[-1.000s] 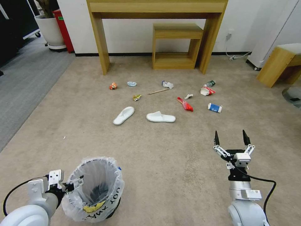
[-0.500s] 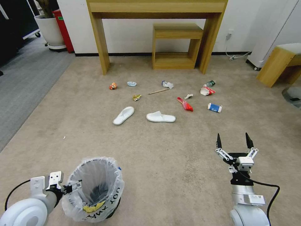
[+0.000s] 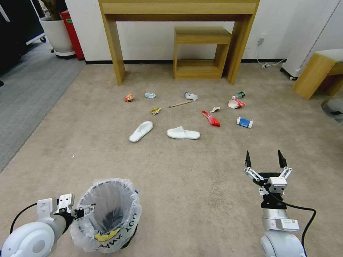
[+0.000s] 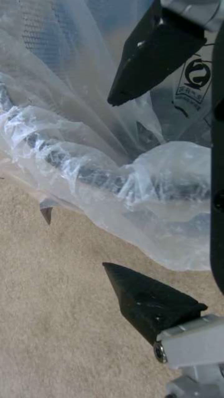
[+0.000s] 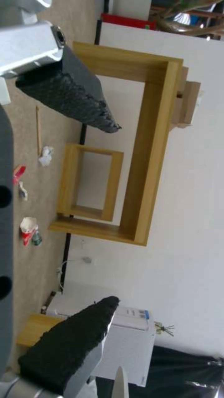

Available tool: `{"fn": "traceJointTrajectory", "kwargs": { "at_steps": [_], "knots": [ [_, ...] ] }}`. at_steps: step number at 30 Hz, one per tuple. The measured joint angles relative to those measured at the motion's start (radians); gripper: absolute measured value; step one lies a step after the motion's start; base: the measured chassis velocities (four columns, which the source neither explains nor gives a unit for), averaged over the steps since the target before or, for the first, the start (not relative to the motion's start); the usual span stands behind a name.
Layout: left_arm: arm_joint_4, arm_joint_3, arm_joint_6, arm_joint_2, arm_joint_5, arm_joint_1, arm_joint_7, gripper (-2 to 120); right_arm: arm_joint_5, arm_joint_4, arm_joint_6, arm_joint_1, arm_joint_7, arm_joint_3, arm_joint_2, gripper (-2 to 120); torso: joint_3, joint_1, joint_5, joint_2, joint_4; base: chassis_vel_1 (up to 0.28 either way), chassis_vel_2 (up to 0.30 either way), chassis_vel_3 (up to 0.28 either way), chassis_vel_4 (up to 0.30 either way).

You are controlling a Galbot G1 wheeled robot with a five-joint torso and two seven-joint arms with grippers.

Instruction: Pick up the trash bin and place the garbage on the floor into it.

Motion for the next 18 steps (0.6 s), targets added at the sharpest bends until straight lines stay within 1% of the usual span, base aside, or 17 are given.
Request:
{"fn": "traceJointTrajectory", "kwargs": {
  "at_steps": [5,8,13,17,18],
  "knots": [
    [0.021,0.038,0.0,0.001,-0.005,-0.044,0.006,98,0.001,0.0,0.001,0.001,0.0,0.003,-0.001,100,0.0,0.0,0.0,0.0,-0.0001,0.0,0.0,0.0,0.0],
    [0.037,0.06,-0.001,-0.006,-0.003,-0.059,0.007,99,0.001,0.0,0.001,0.004,0.0,0.003,0.0,100,0.0,0.0,0.0,0.0,-0.0001,0.0,0.0,0.0,0.0],
    [0.048,0.072,0.0,-0.016,0.01,-0.055,0.012,99,0.001,-0.007,0.003,0.004,-0.001,0.004,0.001,100,0.0,0.0,-0.0001,0.0,0.0,0.0,0.0,0.0,0.0],
    [0.042,0.07,0.0,-0.02,0.015,-0.043,0.021,96,0.001,-0.008,0.003,0.004,-0.002,0.003,0.001,100,0.0,0.0,-0.0001,0.0,0.0001,0.0,0.0,0.0,0.0],
    [0.039,0.066,0.001,-0.022,0.014,-0.044,0.021,93,0.001,-0.009,0.003,0.005,-0.002,0.003,0.0,100,0.0,0.0,0.0,0.0,0.0,0.0,0.0,0.0,0.0]
  ]
}}
